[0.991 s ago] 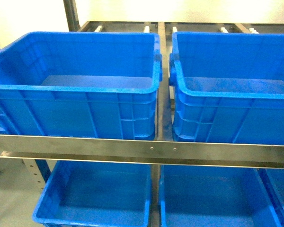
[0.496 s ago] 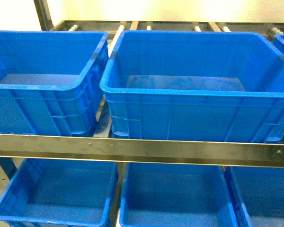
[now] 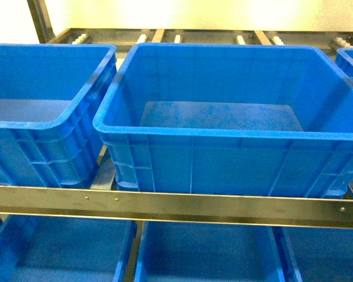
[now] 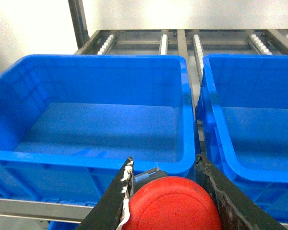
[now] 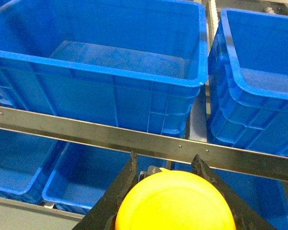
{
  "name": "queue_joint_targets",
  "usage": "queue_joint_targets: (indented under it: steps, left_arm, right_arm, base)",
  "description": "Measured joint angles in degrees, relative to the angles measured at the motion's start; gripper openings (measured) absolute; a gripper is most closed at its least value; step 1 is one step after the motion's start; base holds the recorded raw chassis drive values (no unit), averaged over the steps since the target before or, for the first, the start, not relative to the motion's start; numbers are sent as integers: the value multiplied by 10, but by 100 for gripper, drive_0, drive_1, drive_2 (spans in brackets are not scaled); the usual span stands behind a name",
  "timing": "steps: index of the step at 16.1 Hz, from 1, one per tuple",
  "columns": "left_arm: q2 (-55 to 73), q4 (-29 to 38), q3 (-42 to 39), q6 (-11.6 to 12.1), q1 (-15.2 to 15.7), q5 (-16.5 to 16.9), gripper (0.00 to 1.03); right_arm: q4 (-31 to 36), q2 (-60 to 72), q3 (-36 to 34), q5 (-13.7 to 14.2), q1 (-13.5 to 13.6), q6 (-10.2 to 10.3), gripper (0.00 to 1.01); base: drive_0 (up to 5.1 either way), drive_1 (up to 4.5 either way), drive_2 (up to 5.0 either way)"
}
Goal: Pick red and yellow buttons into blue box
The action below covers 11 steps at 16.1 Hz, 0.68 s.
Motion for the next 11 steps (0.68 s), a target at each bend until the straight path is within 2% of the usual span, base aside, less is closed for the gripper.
queue_joint_targets:
  steps: [11]
  left_arm:
    - [4, -1, 0, 0, 0, 0, 31]
  right_arm:
    - [-1, 1, 0, 0, 0, 0, 30]
  base:
    - [0, 0, 0]
